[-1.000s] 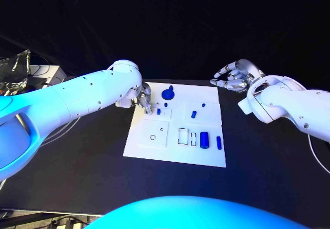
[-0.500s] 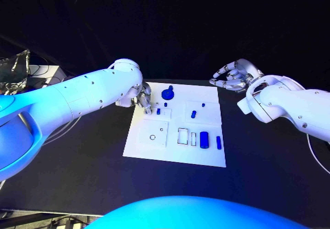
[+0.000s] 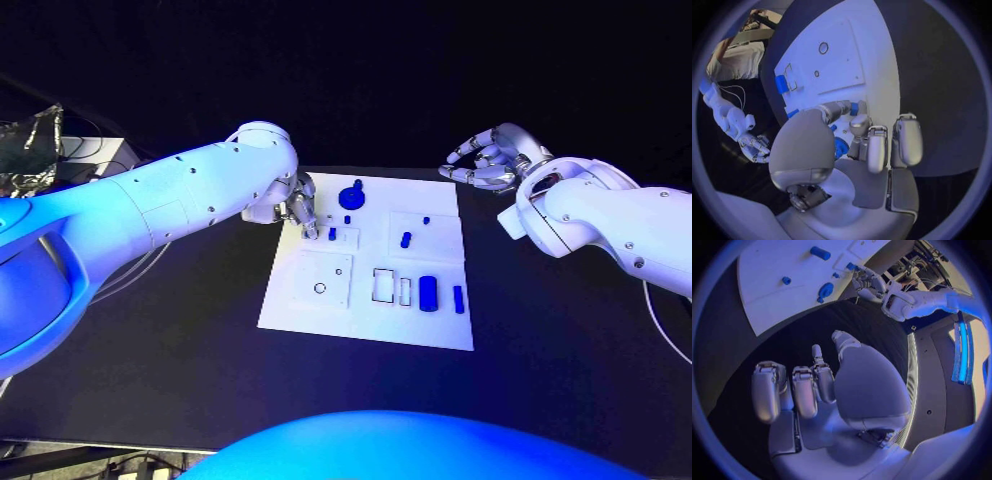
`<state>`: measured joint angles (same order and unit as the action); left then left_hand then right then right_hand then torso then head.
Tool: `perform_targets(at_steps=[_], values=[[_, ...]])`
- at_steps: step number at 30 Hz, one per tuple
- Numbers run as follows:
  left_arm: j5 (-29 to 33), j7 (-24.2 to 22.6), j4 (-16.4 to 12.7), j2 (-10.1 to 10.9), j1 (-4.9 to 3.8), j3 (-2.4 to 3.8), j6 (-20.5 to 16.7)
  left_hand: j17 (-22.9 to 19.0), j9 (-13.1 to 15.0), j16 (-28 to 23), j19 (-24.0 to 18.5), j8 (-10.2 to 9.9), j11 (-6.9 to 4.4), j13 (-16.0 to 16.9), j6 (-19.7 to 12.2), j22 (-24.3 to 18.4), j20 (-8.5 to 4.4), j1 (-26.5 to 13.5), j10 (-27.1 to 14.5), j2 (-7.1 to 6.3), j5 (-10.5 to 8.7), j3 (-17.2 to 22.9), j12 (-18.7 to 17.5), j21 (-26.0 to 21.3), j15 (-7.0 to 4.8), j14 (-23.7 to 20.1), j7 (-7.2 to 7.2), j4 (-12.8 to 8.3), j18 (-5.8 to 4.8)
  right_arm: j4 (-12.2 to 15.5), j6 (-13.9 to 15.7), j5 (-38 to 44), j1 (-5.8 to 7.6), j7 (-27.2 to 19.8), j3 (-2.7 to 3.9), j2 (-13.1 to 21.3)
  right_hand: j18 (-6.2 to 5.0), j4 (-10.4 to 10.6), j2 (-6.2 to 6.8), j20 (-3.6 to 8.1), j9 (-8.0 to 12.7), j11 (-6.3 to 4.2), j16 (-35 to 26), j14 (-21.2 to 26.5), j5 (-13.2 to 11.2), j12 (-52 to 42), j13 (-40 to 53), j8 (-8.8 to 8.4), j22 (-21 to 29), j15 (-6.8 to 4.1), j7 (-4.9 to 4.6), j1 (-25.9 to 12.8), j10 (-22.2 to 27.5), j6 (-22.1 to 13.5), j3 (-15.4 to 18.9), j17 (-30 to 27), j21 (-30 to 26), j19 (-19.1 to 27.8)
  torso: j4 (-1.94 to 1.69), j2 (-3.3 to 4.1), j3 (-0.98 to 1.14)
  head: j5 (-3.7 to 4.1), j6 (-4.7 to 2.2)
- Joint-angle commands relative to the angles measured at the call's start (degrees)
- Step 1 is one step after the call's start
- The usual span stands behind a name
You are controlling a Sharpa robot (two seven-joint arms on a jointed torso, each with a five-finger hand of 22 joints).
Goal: Assemble the parts on the task board
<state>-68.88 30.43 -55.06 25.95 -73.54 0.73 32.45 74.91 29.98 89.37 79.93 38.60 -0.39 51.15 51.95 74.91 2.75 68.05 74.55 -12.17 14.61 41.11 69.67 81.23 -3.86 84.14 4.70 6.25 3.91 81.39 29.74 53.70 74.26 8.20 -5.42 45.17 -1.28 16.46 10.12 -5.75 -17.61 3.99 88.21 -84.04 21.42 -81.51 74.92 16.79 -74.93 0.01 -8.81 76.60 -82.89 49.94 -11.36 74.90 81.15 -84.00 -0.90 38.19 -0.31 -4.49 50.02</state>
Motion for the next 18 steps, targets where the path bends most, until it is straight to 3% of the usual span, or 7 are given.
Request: perform_targets(at_steps=[1, 18], values=[[1.2, 1.5, 0.0, 0.2, -0.06, 0.05, -0.1, 13.0, 6.4, -0.1, -0.5, -0.2, 0.12, 0.0, 0.3, 1.1, 0.08, 0.9, -0.4, 1.25, -0.23, 6.9, -0.2, -0.2, 0.42, 5.3, -0.55, -6.4, -0.15, 0.0, -0.7, 0.4, 0.02, -0.6, 0.01, 0.0, -0.75, 0.0, 0.24, 0.41, 0.0, -0.17, -0.3, -4.5, 0.2, -0.3, 7.2, 0.09, -9.6, -0.48, 0.11, -0.2, -0.4, -0.4, -0.2, 8.6, -0.1, -2.7, 0.01, 0.01, -0.01, 0.03, -0.02], [2.3, 1.7, 0.4, 0.2, -0.27, 0.28, -2.5, 12.9, 6.5, -0.2, -0.5, -0.2, 0.13, 0.1, 0.3, 1.1, 0.08, 0.8, -0.4, 1.35, -0.28, 6.8, -0.1, -0.2, 0.43, 5.2, -0.55, -6.4, -0.16, 0.1, -0.7, 0.4, 0.02, -0.6, 0.01, 0.0, -0.75, 0.0, 0.24, 0.41, 0.0, -0.17, -0.3, -4.5, 0.2, -0.3, 7.2, 0.09, -9.6, -0.48, 0.11, -0.2, -0.4, -0.4, -0.2, 8.6, -0.1, -2.7, -0.01, 0.03, -0.01, 0.06, -0.02]])
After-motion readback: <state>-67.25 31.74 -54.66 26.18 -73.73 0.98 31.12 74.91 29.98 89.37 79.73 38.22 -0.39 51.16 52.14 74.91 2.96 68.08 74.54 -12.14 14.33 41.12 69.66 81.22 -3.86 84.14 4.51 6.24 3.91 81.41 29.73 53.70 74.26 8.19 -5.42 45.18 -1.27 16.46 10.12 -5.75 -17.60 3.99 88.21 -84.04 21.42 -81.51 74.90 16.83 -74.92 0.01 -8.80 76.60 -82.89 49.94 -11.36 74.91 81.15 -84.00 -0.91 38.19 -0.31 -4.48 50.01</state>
